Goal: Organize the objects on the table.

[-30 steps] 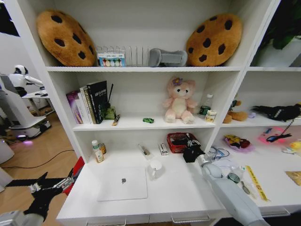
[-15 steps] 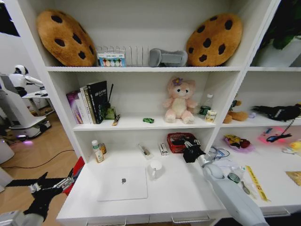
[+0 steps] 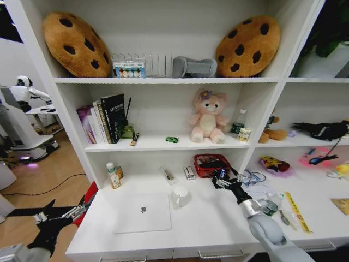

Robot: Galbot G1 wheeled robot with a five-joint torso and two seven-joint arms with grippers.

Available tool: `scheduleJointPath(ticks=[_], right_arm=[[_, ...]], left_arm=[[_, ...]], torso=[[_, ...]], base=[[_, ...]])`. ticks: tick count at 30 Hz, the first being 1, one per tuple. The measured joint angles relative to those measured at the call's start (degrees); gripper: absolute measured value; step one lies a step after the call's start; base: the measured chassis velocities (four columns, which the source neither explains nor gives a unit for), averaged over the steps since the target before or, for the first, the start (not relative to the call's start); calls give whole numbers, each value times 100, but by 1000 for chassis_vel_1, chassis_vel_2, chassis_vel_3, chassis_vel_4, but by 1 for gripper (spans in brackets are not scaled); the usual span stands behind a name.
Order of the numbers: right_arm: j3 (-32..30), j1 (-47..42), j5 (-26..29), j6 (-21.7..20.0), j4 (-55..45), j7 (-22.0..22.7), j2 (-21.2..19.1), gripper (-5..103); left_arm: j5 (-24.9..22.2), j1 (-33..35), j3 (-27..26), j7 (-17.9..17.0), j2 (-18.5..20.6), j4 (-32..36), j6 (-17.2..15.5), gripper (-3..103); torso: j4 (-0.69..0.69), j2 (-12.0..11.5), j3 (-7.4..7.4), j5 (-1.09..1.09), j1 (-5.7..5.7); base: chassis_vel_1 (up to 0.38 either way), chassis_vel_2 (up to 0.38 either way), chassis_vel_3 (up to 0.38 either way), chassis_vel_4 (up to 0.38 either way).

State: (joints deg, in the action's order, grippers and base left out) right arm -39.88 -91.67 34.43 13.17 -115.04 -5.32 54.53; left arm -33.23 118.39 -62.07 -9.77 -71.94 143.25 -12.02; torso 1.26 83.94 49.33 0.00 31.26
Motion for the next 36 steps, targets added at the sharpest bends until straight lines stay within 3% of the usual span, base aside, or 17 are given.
scheduleJointPath(ticks=[6,12,22,36], right_arm=[[-857,-1439,39,-248,-976,-155,386,100],[-1219,-2244,-43,41,-1112,-474,825,100],[-1304,-2141,-132,102,-1098,-517,850,100],[-868,-1738,-615,232,-903,-328,872,100]], left_arm=[[0,0,0,0,0,0,0,100],[0,0,0,0,0,0,0,100],[0,0,0,0,0,0,0,100],[0,0,1,-1,0,-1,0,100]], torso=[[4,0,0,-2,-1],[1,0,0,0,-1],[1,-1,1,1,0],[0,-2,2,-2,0]], base=[[0,0,0,0],[0,0,0,0],[-43,-34,45,41],[-225,-228,241,231]])
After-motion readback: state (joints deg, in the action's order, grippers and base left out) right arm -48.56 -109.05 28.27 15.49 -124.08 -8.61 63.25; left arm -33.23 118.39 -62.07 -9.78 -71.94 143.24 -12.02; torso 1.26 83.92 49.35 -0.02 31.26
